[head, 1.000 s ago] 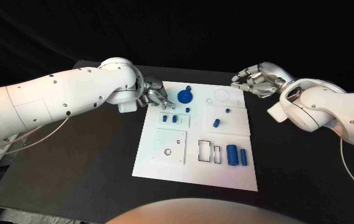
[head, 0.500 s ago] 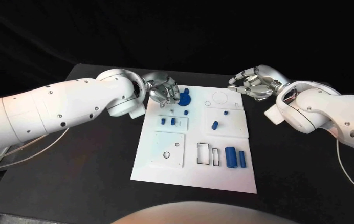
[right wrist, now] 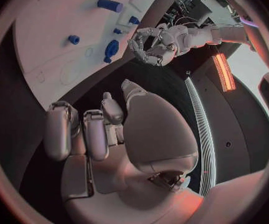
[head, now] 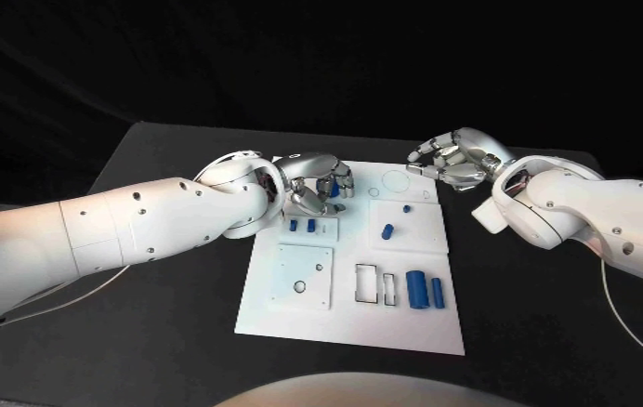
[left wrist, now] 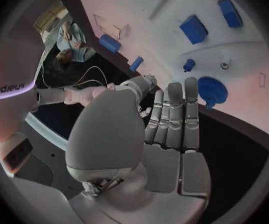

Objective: Assemble the parts on the task board

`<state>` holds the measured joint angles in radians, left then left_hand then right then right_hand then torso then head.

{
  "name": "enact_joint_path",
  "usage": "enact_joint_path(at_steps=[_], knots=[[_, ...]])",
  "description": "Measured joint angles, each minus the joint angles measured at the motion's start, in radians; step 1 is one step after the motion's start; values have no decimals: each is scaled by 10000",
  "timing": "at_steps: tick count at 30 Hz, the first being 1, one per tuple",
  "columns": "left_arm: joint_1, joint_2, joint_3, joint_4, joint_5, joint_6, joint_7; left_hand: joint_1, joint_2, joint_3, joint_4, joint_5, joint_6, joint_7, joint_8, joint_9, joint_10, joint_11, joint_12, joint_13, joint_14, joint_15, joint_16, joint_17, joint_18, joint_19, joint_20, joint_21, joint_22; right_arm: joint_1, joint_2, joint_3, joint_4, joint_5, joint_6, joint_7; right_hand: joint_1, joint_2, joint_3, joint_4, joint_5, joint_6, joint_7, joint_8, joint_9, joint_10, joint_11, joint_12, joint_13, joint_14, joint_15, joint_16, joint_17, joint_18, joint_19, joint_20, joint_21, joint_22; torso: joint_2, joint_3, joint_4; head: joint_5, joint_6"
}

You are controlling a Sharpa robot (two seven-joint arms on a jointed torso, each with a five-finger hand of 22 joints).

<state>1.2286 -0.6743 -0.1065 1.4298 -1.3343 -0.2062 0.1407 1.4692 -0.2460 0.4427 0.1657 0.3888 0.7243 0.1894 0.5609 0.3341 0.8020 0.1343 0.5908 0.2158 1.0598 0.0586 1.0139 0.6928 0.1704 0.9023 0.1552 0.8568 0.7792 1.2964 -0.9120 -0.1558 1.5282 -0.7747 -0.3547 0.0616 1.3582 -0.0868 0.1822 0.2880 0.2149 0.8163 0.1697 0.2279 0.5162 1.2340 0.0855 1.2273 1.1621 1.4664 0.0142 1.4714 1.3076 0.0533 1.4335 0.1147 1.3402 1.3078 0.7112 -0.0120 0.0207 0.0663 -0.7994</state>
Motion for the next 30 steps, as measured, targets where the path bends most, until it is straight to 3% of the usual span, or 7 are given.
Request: enact_joint_path(at_steps=[7,14,20,30], knots=[[-8,288,-48,-381,-1411,170,48,-43,-43,-153,96,-267,89,-89,-201,-267,-34,-37,-103,-249,136,-3,395,-94,0,-74,3,70,106,-14,32,0,-5,9,0,8,0,0,0,0,0,0,0,0,0,-7,-7,0,0,0,0,0,0,0,0,0,0,-1,0,19,-12,19,-1],[-7,430,-59,-639,-2333,451,-116,-41,-41,-345,233,-1023,287,-105,-561,-628,99,-56,-369,-616,412,-9,1000,-273,-2,57,22,225,266,-17,29,0,-6,16,0,11,0,0,0,0,0,0,0,0,0,-34,-33,0,0,0,0,0,-1,0,1,0,0,-2,3,22,-6,-10,-10],[-2,556,-59,-784,-2747,534,-302,-9,-9,-386,274,-1022,481,-198,-714,-817,354,-123,-535,-853,1172,-70,1852,312,0,590,-23,813,747,-20,33,0,-6,20,0,12,0,0,0,0,0,0,0,0,1,-34,-33,0,1,0,0,0,-1,0,0,0,0,-3,7,18,-3,-25,-10],[12,638,-58,-880,-3047,669,-589,137,137,-319,385,-1022,757,-179,-765,-934,820,-165,-573,-996,1589,-129,2388,760,-2,1160,-75,1536,1480,-20,23,0,-1,24,1,12,0,0,0,0,0,0,0,-1,1,-33,-33,0,1,0,0,0,-2,0,1,0,0,-4,12,12,0,-18,-41]])
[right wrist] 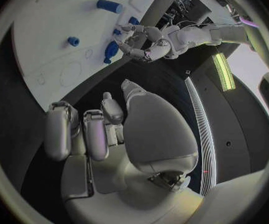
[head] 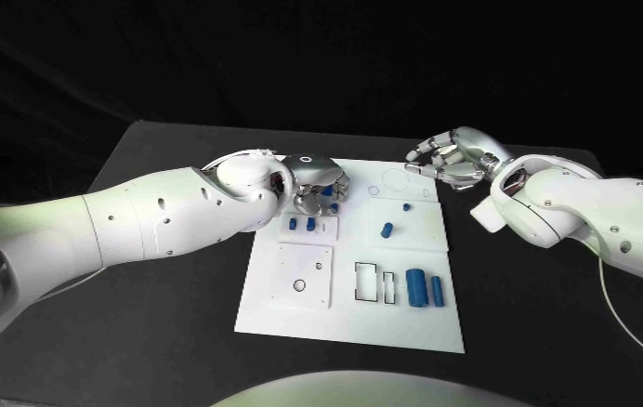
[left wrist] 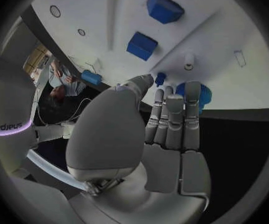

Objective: Assemble the parts on the task board

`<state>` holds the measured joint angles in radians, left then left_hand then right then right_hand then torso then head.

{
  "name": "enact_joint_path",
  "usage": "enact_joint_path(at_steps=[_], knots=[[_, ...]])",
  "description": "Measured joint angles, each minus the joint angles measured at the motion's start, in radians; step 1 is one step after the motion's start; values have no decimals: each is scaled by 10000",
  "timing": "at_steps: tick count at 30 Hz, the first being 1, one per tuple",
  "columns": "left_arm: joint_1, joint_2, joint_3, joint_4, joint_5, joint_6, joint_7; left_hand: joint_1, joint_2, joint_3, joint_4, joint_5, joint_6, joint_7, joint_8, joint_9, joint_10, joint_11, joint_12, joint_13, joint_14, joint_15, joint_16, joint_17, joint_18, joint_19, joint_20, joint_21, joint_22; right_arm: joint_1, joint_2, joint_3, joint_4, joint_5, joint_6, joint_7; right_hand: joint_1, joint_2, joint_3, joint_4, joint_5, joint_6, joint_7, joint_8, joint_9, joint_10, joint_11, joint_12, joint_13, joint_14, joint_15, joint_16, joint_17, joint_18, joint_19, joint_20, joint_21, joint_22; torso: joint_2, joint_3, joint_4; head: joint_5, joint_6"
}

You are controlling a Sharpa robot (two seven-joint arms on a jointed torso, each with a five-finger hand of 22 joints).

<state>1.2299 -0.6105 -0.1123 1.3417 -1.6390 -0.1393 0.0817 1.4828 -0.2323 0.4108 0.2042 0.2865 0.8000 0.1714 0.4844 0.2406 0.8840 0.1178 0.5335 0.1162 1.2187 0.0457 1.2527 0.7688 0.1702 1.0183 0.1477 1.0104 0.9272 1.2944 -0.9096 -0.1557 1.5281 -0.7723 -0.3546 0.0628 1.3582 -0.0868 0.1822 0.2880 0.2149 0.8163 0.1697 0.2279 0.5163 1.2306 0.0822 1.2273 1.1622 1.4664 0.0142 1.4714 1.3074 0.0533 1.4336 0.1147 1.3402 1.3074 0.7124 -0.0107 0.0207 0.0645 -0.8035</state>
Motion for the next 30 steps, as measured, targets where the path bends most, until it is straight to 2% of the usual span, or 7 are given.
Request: enact_joint_path(at_steps=[4,6,7,9,18,30], knots=[[3,16,0,-19,-42,53,-96,183,113,264,-73,0,320,-38,-66,-63,361,-68,-45,-47,346,-55,373,428,1,396,-52,496,516,0,5,0,1,1,0,0,0,0,0,0,0,0,0,0,0,0,0,0,0,0,0,0,0,0,0,0,0,-1,-1,1,7,0,-6],[4,19,0,-24,-56,84,-136,241,93,355,-142,0,425,-75,-86,-92,500,-111,-49,-52,469,-101,512,594,-14,524,-93,680,707,-1,5,0,2,1,0,0,0,0,0,0,0,0,0,0,0,0,0,0,0,0,0,0,0,0,0,0,0,-1,-2,-3,8,-1,-7],[5,20,0,-28,-62,102,-153,241,93,370,-156,0,439,-89,-116,-100,558,-143,-49,-58,503,-136,562,659,-122,558,-99,752,774,-1,5,0,2,2,0,0,0,0,0,0,0,0,0,0,0,0,0,0,0,0,0,0,0,0,0,0,0,-1,-3,-4,8,-1,-8],[5,22,0,-38,-74,149,-189,241,93,399,-186,0,548,-88,-116,-122,691,-162,-49,-59,590,-116,641,773,-160,611,-153,869,895,-1,5,0,2,2,1,0,0,0,0,0,0,0,0,0,0,0,0,0,1,0,0,0,0,-1,0,0,0,-1,-5,-4,8,0,-12],[7,87,0,-67,-96,335,-263,241,93,475,-206,0,588,-128,-165,-140,743,-214,-49,-59,663,-189,748,923,-159,797,-148,1057,1116,-1,16,0,2,4,4,-1,0,0,0,0,0,0,0,0,0,0,0,0,1,0,0,0,-1,0,0,0,0,7,-7,-3,8,21,-47],[16,192,7,-123,-87,461,-264,240,93,494,-225,0,586,-126,-337,-223,743,-214,-119,-99,839,-150,911,1159,-158,1013,-160,1347,1439,-1,11,0,11,7,11,-2,0,0,0,0,0,0,0,-1,0,0,0,0,1,0,0,0,-1,0,0,0,0,5,-4,-3,6,18,-97]])
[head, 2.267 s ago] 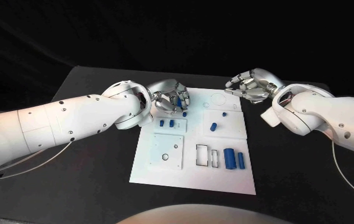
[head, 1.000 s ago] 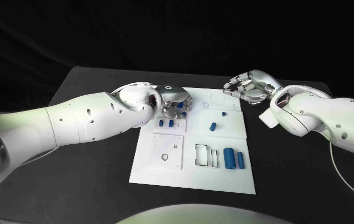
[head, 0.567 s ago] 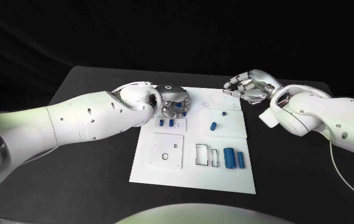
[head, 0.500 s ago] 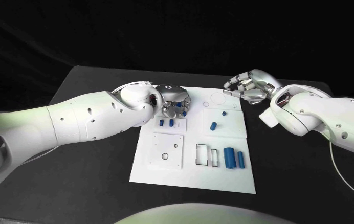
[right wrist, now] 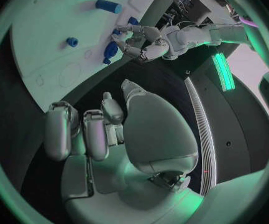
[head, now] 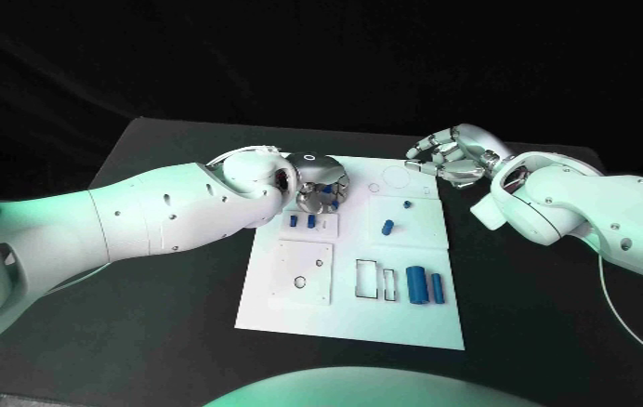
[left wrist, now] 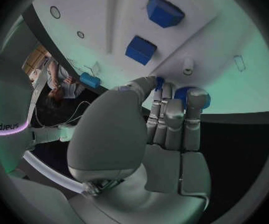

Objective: Assemble the parts on the task board

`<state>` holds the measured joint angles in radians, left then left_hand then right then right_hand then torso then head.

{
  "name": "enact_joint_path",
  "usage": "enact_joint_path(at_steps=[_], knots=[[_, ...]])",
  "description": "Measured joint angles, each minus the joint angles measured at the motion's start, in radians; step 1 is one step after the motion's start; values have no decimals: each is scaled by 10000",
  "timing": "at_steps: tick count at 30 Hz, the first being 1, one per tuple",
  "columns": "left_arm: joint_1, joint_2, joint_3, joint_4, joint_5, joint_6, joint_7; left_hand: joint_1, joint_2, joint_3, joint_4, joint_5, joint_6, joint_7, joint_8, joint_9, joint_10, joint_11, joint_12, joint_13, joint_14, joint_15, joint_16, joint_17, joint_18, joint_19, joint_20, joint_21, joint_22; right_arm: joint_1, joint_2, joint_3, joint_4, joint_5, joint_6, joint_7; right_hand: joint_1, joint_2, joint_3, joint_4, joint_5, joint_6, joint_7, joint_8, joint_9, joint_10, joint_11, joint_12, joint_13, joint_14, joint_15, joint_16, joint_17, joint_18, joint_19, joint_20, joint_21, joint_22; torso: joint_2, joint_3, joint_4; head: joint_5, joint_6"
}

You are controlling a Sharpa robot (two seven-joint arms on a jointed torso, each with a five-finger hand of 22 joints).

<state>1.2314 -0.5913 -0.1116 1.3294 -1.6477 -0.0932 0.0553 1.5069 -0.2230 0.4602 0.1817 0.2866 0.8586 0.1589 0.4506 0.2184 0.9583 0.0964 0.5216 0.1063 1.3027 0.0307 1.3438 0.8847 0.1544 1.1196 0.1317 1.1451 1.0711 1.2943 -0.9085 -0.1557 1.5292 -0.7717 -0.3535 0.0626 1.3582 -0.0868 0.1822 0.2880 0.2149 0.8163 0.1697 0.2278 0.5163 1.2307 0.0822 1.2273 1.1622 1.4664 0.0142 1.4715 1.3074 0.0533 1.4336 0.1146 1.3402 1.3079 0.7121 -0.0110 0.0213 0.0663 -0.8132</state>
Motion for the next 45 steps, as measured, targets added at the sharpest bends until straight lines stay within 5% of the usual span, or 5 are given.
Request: enact_joint_path(at_steps=[2,13,15,33,45], knots=[[2,12,2,-8,1,15,-3,0,0,42,13,0,-1,1,-11,0,26,25,-45,-5,95,8,80,81,-156,72,9,89,83,0,-2,0,6,0,3,-1,0,0,0,0,0,0,0,0,0,0,0,0,0,0,0,0,0,0,0,0,0,0,0,0,0,-7,-4],[19,47,18,-16,3,125,-58,251,251,501,-447,-177,574,-42,-12,0,560,-89,-80,16,555,-162,370,546,-158,600,-66,733,752,2,-17,0,21,0,18,-6,0,0,0,0,0,0,0,0,0,0,0,0,0,0,0,0,0,0,0,0,0,-2,1,1,-3,-10,-36],[19,50,18,-22,7,129,-60,269,268,598,-591,-252,737,-83,-14,20,719,-113,-74,31,666,-202,427,677,-312,756,-114,882,897,2,-20,0,23,0,20,-6,0,0,0,0,0,0,0,0,0,0,0,0,0,0,0,0,0,0,0,0,0,-2,1,2,-3,-10,-40],[-12,-93,16,26,439,-29,-6,187,372,809,-816,-291,923,-107,-129,89,811,-121,-236,128,749,-215,426,797,-310,796,-155,945,1018,1,-11,1,24,-2,27,-6,0,0,0,0,0,0,0,0,1,0,0,0,13,0,0,0,-1,0,0,0,1,-4,-7,3,-4,-32,7],[-18,-675,373,726,935,-320,134,-4,316,809,-815,-313,922,-107,-187,88,911,-158,-310,140,749,-215,426,723,-309,796,-155,945,1010,1,-22,1,-9,-2,27,1,0,0,0,0,0,0,0,0,1,0,0,0,12,0,0,0,-1,0,0,0,-56,-5,-12,-1,14,-56,63]])
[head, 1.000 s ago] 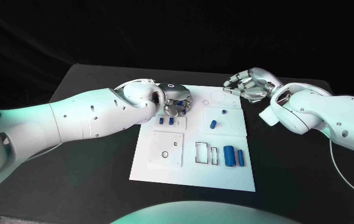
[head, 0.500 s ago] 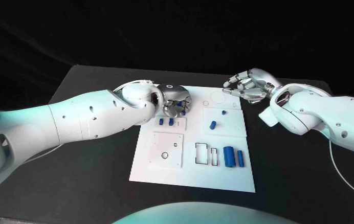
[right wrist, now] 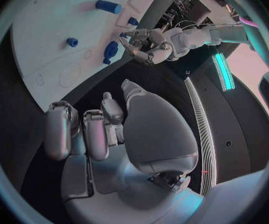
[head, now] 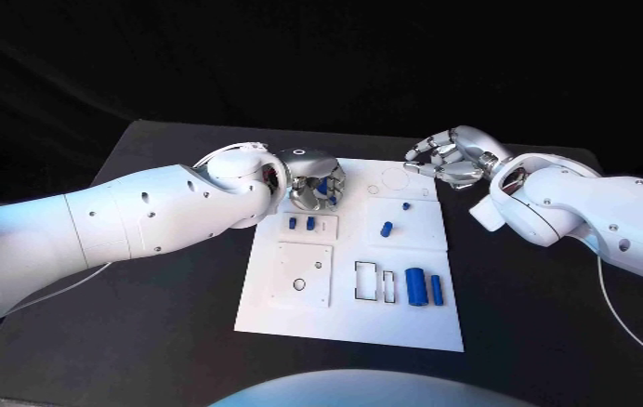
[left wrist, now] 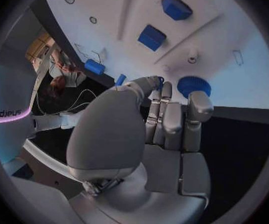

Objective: Assemble the parts on the task board

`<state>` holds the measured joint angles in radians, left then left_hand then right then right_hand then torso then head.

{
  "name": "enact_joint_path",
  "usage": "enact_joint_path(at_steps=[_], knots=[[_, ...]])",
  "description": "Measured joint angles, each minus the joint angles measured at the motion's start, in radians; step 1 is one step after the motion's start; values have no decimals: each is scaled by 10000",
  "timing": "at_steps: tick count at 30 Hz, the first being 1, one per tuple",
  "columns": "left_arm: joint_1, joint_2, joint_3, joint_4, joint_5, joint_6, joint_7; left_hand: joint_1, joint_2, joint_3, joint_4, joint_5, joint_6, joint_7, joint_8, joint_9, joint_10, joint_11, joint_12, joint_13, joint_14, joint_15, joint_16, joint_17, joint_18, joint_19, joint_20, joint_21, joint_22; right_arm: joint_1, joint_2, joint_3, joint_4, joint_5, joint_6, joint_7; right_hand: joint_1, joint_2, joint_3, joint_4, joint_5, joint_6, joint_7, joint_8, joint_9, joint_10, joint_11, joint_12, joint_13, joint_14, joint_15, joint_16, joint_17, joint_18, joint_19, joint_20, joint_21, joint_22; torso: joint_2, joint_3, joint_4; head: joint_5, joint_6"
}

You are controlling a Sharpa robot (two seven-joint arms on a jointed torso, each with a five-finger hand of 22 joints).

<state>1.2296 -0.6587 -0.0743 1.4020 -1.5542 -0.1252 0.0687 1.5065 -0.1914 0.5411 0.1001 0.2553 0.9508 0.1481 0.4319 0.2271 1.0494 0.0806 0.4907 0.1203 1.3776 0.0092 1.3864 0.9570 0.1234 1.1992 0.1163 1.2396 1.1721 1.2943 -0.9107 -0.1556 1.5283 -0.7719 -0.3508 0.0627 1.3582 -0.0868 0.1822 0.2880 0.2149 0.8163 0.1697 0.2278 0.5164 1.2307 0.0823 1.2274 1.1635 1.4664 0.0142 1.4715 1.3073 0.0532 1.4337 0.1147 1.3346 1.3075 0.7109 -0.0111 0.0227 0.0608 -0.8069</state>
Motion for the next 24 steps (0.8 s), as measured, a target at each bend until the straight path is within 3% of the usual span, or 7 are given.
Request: enact_joint_path(at_steps=[3,14,24], knots=[[0,-242,69,211,109,-58,14,0,0,0,0,0,0,0,-2,0,0,0,0,14,22,22,0,7,0,0,0,0,5,0,1,0,-8,0,0,1,0,0,0,0,0,0,0,0,0,0,0,0,0,0,0,0,0,0,0,0,0,0,-1,1,2,23,11],[-6,-985,112,450,388,-49,10,0,-1,-41,-39,-1,1,2,-6,21,-1,0,-32,23,36,36,0,7,0,-1,0,0,30,0,-35,0,-37,0,-1,3,0,0,0,0,0,0,0,39,-10,0,0,0,-1,0,0,0,0,0,0,0,2,-1,2,-2,-3,-9,23],[-14,-1194,114,419,492,87,-4,-41,-43,-13,-66,-4,58,18,-47,58,71,-1,-69,38,36,36,0,-32,2,-1,0,0,29,0,-29,0,-53,0,-1,1,0,0,0,0,0,0,0,39,-10,0,0,0,-2,0,0,0,0,0,0,0,2,7,5,-9,-2,28,28]])
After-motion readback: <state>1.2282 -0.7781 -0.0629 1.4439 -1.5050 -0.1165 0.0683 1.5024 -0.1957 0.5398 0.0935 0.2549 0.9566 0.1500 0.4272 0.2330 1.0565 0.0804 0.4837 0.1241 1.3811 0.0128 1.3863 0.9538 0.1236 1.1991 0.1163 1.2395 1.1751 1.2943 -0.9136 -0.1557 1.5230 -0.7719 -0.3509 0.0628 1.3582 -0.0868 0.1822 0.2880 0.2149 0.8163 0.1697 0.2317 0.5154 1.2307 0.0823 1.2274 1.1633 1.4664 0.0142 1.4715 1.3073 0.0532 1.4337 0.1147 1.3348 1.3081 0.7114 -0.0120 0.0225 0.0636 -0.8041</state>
